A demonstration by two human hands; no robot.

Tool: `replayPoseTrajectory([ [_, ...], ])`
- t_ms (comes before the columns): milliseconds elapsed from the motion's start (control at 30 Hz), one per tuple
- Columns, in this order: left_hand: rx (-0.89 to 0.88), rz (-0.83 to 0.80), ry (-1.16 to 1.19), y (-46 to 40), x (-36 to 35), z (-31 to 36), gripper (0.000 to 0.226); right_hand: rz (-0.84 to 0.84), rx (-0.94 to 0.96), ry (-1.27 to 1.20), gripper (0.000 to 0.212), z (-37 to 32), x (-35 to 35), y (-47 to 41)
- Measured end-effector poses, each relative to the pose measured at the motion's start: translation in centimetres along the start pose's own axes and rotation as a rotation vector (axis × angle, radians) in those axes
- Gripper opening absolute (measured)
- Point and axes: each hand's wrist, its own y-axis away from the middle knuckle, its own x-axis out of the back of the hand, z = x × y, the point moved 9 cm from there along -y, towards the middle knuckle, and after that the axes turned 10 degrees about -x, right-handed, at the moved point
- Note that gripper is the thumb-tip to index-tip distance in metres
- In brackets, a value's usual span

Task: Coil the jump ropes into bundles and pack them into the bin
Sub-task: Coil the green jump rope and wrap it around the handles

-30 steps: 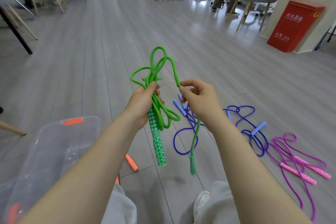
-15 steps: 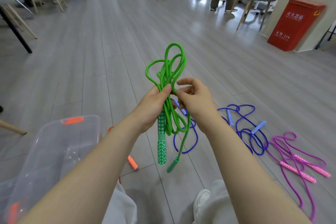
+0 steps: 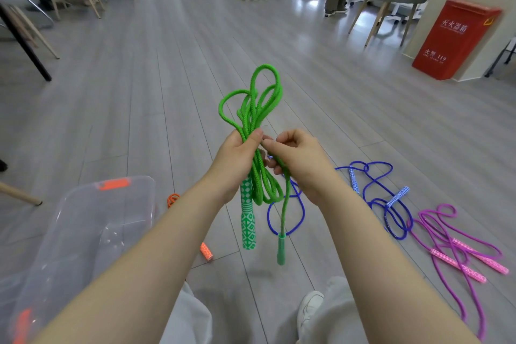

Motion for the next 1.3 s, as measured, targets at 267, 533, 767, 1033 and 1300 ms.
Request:
replayPoseTrajectory([
  [267, -0.003, 0.214, 0.090, -1.6, 4.6, 1.0, 0.027, -0.246, -0.127, 0.421, 0.022, 0.9, 1.1, 0.7],
  [533, -0.001, 0.361, 0.145, -2.4, 8.0, 0.6, 0.021, -0.191, -0.127, 0.528, 0.025, 0.8, 4.3, 0.7],
  [767, -0.008, 0.333, 0.294, -2.4, 7.0, 0.7, 0.015, -0.110, -0.079, 0.535, 0.024, -0.2, 5.1, 0.8],
  [1033, -0.238, 0.064, -0.393, -0.8, 4.6, 4.1, 0.013, 0.078, -0.122, 0.770, 0.033, 0.6, 7.6, -0.1],
  [1300, -0.295, -0.557, -0.709, 4.3, -2.4, 4.0, 0.009, 0.161, -0.088, 0.709, 0.032, 0.2, 8.2, -1.2],
])
